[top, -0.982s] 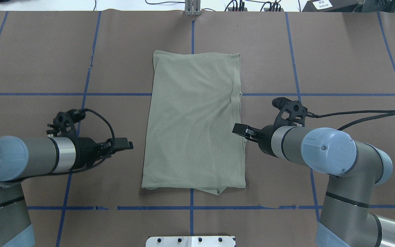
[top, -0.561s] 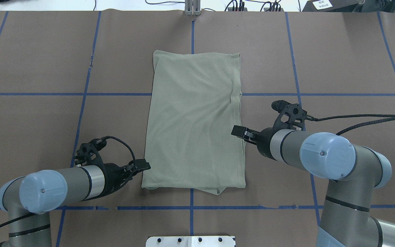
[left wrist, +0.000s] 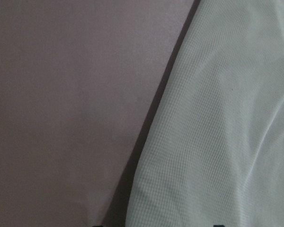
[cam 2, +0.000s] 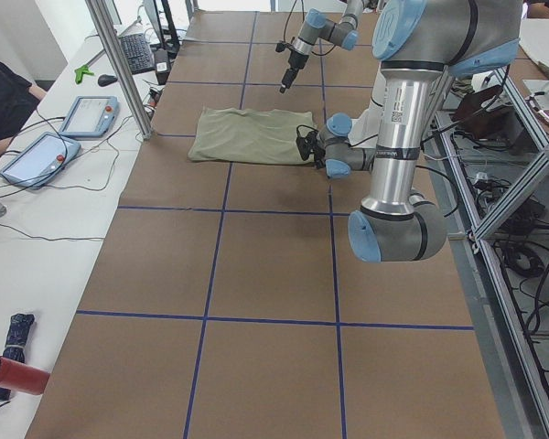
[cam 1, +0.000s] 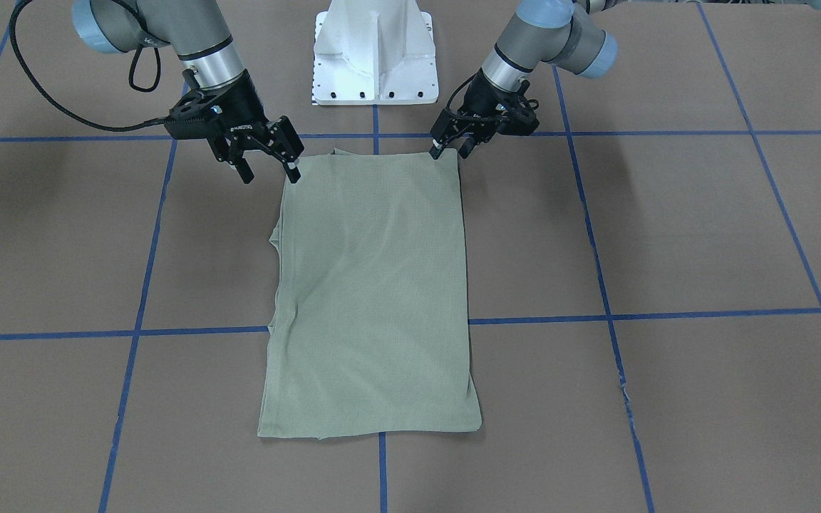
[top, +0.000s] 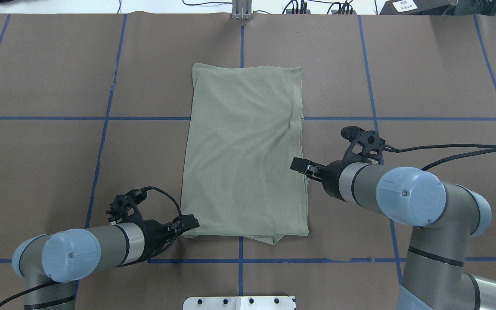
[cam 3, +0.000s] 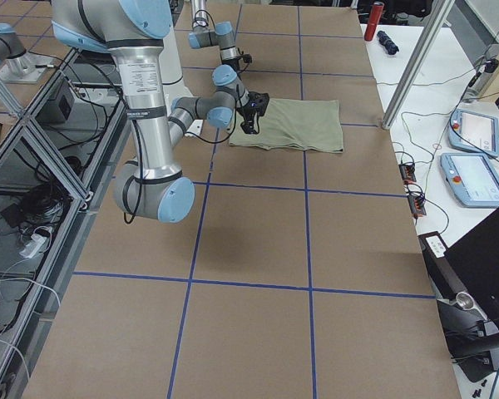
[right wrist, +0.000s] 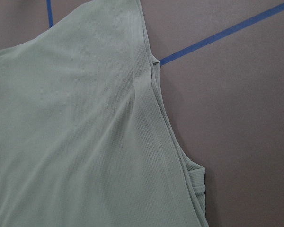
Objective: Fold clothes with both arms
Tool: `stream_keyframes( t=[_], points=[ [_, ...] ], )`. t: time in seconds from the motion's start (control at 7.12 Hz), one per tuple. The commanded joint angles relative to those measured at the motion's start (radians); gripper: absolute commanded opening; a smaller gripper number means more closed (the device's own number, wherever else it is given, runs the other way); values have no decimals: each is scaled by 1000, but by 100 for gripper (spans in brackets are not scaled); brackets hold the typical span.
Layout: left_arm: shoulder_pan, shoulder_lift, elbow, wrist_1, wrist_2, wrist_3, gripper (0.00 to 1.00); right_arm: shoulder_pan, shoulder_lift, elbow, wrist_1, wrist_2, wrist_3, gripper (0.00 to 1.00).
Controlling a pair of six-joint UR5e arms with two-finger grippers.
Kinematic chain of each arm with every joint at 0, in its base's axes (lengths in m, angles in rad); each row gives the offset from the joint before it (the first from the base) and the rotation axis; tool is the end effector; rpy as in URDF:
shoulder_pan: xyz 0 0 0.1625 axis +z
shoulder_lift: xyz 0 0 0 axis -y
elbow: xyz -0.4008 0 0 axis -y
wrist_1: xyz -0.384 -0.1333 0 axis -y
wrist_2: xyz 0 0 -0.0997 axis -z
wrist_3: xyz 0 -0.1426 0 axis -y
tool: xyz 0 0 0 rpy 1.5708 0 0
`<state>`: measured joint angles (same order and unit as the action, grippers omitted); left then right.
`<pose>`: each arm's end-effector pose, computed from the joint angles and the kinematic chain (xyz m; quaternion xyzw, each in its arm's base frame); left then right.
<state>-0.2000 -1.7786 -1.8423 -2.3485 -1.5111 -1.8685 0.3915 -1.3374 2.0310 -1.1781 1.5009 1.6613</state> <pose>0.5497 -0.2561 0.3267 -0.0046 0.5882 -0.2161 0.7793 -0.4632 -0.3462 0.2850 0.1070 -0.5062 0.2217 0.8265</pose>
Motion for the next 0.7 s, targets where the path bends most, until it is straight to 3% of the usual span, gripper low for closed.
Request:
stream_keyframes(
  t=[0.0,0.28,0.56],
  points=[
    [7,-4,3,0,0,0,82,-3,1,-2,0,-8,-1,100],
    [7,-19,11,0,2,-1,64,-3,4,-5,0,-10,-1,100],
    [5,-27,20,0,2,-3,62,-6,7,-5,0,-10,-2,100]
  ],
)
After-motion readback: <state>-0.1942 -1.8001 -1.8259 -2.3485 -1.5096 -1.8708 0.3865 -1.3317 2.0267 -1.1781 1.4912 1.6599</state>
